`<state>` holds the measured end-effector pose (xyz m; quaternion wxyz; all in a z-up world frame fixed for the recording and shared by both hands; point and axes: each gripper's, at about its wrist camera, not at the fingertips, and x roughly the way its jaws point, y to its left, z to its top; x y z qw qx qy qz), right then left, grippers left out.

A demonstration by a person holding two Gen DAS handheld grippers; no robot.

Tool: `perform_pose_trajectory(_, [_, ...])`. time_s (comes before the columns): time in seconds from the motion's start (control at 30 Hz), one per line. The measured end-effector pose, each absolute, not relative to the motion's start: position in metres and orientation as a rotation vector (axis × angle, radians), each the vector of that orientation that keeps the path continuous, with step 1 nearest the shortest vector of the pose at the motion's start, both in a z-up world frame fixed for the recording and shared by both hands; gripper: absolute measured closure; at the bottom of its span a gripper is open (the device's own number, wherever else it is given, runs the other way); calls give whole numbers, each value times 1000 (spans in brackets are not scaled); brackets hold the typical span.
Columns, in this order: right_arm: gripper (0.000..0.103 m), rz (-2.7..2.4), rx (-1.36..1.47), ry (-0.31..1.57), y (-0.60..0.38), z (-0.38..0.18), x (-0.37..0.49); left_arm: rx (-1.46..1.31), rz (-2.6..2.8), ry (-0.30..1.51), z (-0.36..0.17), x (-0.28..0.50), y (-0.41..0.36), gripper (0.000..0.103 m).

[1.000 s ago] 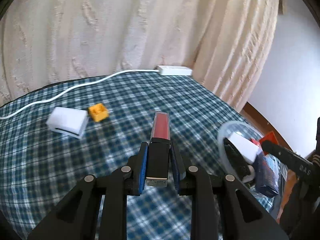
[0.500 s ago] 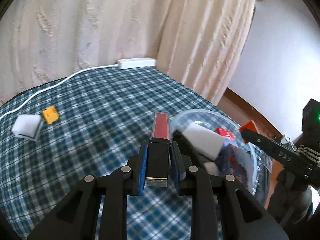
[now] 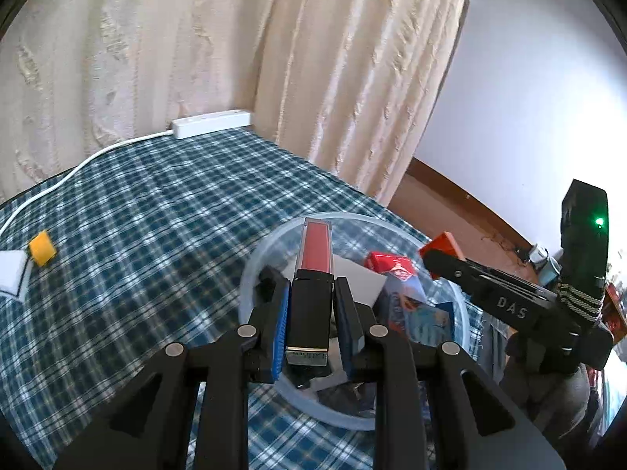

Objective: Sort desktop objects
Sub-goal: 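Carry the red cylinder and orange block over the clear bowl with both grippers, then lower the cylinder and orange block into the bowl and open both grippers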

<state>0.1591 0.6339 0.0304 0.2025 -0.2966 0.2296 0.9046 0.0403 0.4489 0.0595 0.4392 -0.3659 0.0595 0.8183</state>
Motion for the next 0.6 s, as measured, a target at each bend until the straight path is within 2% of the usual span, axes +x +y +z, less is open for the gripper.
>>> perform_pose_trajectory(0.6, [77, 2513, -841, 667, 645, 24, 164, -947, 1968, 144, 49, 45, 474, 79])
